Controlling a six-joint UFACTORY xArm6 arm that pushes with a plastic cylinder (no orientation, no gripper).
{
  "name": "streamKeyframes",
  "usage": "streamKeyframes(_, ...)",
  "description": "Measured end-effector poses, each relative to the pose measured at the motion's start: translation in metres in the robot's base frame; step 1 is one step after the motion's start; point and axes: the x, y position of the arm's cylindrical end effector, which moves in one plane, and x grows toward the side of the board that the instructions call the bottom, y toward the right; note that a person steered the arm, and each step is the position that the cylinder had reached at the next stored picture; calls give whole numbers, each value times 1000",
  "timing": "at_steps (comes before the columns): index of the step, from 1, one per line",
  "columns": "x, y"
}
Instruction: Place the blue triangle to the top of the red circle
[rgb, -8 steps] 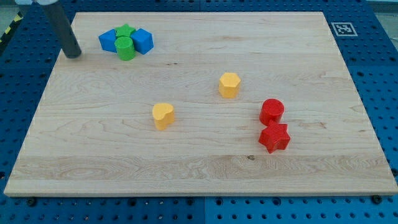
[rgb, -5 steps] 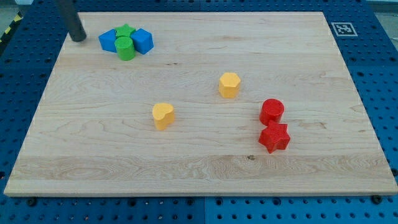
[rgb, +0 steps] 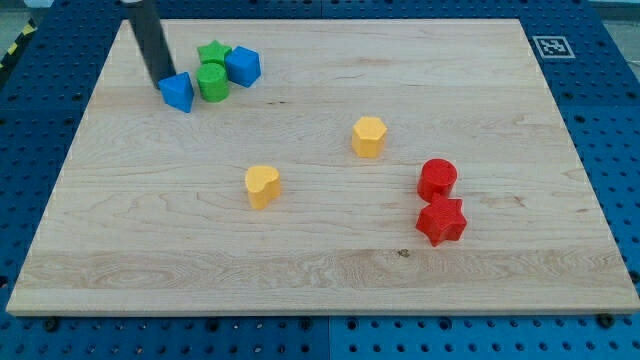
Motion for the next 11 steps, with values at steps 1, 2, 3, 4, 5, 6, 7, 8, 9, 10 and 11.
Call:
streamKeyframes(1, 19, -4)
streamKeyframes(2, 33, 11)
streamKeyframes(3, 31, 29)
streamKeyframes(4, 19, 49)
streamKeyframes(5, 19, 85)
streamKeyframes(6, 19, 117)
streamKeyframes(7, 19, 134)
streamKeyframes(8, 27, 135)
streamKeyframes(9, 53, 124)
streamKeyframes(10, 66, 146)
streamKeyframes(11, 75, 177)
